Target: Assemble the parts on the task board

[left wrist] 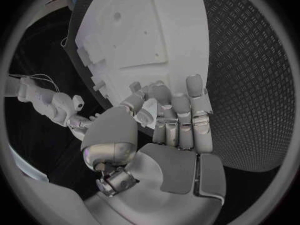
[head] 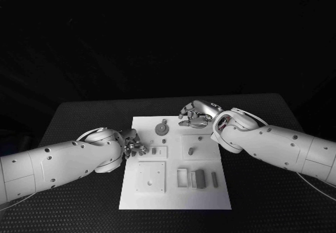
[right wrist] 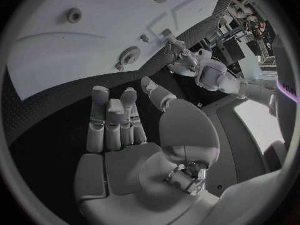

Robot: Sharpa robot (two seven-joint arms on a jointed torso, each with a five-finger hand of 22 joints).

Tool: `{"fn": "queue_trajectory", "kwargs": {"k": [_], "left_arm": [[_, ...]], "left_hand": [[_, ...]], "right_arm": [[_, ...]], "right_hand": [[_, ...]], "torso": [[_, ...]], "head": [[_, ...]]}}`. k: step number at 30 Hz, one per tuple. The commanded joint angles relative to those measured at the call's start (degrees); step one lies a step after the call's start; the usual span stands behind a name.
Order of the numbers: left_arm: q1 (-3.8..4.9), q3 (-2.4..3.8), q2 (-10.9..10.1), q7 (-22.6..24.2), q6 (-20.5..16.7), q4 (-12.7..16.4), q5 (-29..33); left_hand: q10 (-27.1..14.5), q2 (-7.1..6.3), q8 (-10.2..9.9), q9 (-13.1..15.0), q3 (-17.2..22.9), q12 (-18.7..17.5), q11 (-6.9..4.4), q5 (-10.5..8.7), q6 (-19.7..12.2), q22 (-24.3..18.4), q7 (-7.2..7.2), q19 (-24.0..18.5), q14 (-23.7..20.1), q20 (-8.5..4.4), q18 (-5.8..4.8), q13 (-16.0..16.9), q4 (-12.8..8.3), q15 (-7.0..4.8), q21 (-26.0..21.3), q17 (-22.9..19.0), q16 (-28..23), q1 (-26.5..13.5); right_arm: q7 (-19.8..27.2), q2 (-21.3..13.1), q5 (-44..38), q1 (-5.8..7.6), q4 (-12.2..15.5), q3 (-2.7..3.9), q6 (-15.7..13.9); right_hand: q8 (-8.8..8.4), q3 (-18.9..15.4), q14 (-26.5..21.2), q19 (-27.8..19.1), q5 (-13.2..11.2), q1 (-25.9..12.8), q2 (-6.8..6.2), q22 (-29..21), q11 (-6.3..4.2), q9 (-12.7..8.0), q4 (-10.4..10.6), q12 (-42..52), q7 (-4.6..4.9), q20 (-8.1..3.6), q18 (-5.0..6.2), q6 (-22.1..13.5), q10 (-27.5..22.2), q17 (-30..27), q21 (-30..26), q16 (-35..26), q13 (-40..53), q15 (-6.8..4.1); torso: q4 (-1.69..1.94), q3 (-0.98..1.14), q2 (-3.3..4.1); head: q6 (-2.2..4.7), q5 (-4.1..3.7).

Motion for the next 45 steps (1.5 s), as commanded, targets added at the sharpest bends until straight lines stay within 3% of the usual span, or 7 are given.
{"fn": "queue_trajectory", "kwargs": {"k": [1,27,33,39,45], "left_arm": [[-0.3,-0.2,0.18,-0.57,1.65,-0.17,-1.13],[-0.29,-0.13,1.13,-0.61,3.64,-0.89,-2.9],[-0.28,-0.13,1.11,-0.44,3.47,-0.9,-2.4],[-0.28,-0.13,1.12,-0.47,3.65,-0.95,-2.35],[-0.28,-0.13,1.11,-0.49,3.48,-0.94,-2.2]], "left_hand": [[0.23,3.07,0.15,-0.07,1.37,0.35,-0.2,0.18,0.42,1.28,-0.12,0.08,0.31,-0.33,-0.8,0.07,-1.7,-0.12,0.23,0.09,0.23,2.93],[0.33,2.73,0.19,-0.06,1.36,0.32,-0.21,0.0,0.46,1.24,-0.13,0.15,0.39,-0.29,-0.82,0.08,-1.83,-0.1,0.36,0.12,0.24,3.0],[0.36,0.89,-0.01,-0.15,0.66,0.12,-0.11,-1.2,0.17,1.14,-0.03,0.04,0.38,-0.27,-0.8,0.06,-0.39,-0.07,0.35,0.1,0.06,1.53],[0.39,0.14,-0.1,-0.18,-0.37,0.09,-0.07,-1.08,0.02,1.15,0.03,0.01,0.39,-0.29,-0.78,0.11,-0.11,-0.09,0.39,0.13,0.05,0.68],[0.41,-1.48,-0.16,-0.22,-1.08,0.02,-0.12,-1.4,0.02,1.08,-0.02,0.02,0.43,-0.35,-0.71,0.15,1.35,-0.17,0.33,0.15,0.01,-0.57]], "right_arm": [[0.47,0.0,0.04,-0.03,0.09,0.02,0.48],[0.49,-0.06,0.19,-0.03,0.08,0.02,0.49],[0.49,-0.1,0.19,-0.03,0.07,0.02,0.48],[0.5,-0.11,0.19,-0.03,0.07,0.02,0.46],[0.48,-0.14,0.19,-0.03,0.07,0.02,0.44]], "right_hand": [[-0.38,-0.08,0.21,-0.02,0.22,-0.59,0.0,0.82,0.0,0.06,0.28,-0.07,0.42,-0.41,0.86,-0.11,-0.51,0.09,-0.23,-0.34,0.02,-0.11],[-0.41,-0.08,0.21,-0.02,0.22,-0.62,-0.01,0.82,0.0,0.1,0.31,-0.06,0.42,-0.42,0.86,-0.12,-0.52,0.11,-0.24,-0.35,0.02,-0.11],[-0.42,-0.08,0.21,-0.02,0.22,-0.62,-0.02,0.82,0.0,0.11,0.31,-0.07,0.43,-0.42,0.86,-0.12,-0.52,0.11,-0.24,-0.36,0.02,-0.11],[-0.44,-0.08,0.21,-0.03,0.22,-0.62,-0.04,0.82,0.01,0.11,0.3,-0.07,0.43,-0.42,0.86,-0.14,-0.52,0.11,-0.24,-0.36,0.02,-0.11],[-0.44,-0.08,0.21,-0.03,0.22,-0.62,-0.05,0.82,0.01,0.12,0.3,-0.06,0.43,-0.42,0.86,-0.14,-0.52,0.12,-0.24,-0.37,0.02,-0.11]], "torso": [[-0.02,0.01,0.01],[0.04,-0.06,-0.03],[0.02,-0.06,-0.02],[0.02,-0.05,0.0],[0.02,-0.04,0.0]], "head": [[-0.01,0.02],[-0.02,-0.11],[-0.05,-0.11],[-0.09,-0.13],[-0.11,-0.14]]}}
